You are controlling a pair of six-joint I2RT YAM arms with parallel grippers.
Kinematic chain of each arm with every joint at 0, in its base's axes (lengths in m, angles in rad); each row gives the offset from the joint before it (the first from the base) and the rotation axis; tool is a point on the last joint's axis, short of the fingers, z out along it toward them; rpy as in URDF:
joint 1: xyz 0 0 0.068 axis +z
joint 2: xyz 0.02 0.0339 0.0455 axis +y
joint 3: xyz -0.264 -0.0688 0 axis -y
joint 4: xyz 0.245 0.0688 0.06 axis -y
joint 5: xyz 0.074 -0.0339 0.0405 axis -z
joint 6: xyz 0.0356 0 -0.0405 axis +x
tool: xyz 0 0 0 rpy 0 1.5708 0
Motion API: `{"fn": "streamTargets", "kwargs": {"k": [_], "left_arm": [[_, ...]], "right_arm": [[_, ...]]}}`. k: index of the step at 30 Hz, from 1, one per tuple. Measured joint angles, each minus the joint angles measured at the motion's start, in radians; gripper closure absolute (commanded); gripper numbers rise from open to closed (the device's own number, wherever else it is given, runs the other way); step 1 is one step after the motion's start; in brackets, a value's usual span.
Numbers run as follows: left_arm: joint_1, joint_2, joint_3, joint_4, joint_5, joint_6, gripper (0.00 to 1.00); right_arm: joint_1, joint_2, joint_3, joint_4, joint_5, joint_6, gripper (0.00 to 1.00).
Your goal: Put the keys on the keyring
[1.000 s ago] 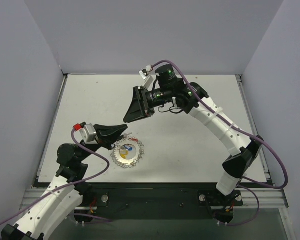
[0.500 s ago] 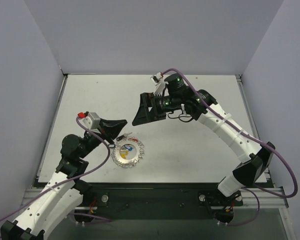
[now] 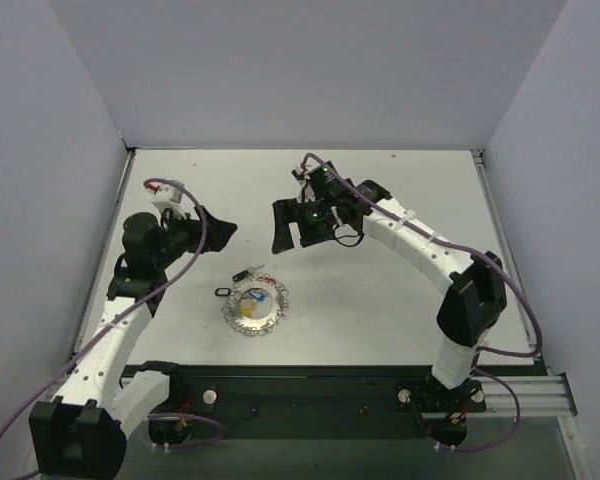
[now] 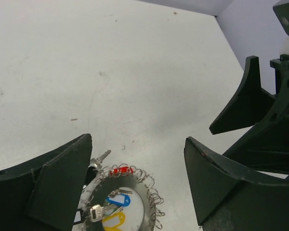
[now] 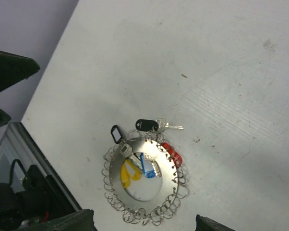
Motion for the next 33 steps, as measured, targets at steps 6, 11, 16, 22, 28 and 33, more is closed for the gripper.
{"fn": "streamTargets", "kwargs": {"k": [6,11,16,22,28,33], "left_arm": [[0.183,0.204,0.094,-0.124,0.103,-0.034,0.11],[0.262,0.35,0.158,-0.238,0.121,-0.02,0.11],[0.261,0.409,0.201,-0.324,0.076,0.02,0.11],[0.261,0.443,0.211,-0.354,0.029,0.048,0.11],[0.261,0.457,0.211,-0.359,0.015,0.054,0.11],[0.261,0.456,0.211,-0.358,0.021,0.058,0.1]], "right_arm": [[0.005,0.223,0.144,0.0,0.097,-0.016,0.19],[0.031,0.41,0.312,-0.002,0.153,-0.016,0.35],[0.091,0.568,0.454,0.002,0.17,0.0,0.46],[0.147,0.639,0.481,-0.011,0.189,0.013,0.48],[0.178,0.644,0.481,-0.023,0.2,0.025,0.47],[0.18,0.64,0.466,-0.001,0.213,0.031,0.34]]}}
